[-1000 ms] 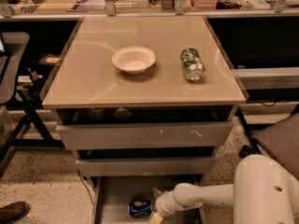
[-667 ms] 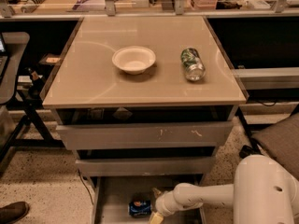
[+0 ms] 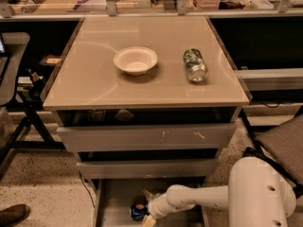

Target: Pick pepsi can from bottom drawer and place on counter

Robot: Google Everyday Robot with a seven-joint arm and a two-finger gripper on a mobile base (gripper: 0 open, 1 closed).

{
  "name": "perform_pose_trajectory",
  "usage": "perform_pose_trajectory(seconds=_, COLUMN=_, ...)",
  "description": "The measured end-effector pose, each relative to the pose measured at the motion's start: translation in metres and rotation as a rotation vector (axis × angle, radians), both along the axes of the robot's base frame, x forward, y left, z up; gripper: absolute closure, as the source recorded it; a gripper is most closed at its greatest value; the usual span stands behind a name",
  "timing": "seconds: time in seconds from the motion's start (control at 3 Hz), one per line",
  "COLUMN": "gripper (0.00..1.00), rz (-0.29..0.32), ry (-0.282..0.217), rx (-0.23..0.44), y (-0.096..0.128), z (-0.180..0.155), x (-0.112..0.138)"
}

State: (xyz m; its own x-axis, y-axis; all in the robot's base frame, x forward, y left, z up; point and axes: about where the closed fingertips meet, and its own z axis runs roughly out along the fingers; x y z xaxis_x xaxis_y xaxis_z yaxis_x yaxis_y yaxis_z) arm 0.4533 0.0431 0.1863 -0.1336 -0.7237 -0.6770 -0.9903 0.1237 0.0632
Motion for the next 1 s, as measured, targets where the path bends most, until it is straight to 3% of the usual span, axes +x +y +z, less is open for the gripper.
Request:
perform_pose_trajectory(seconds=0.33, gripper=0.00, rz=0.037, ry=-0.001, rx=0.021, y=0.017, z=-0.009, x=-0.002)
perform_pose_trajectory(seconds=1.0, gripper=0.00, rz=0.035, ry=0.023, rx=0.045, y=0.006, z=-0.044, x=0.006)
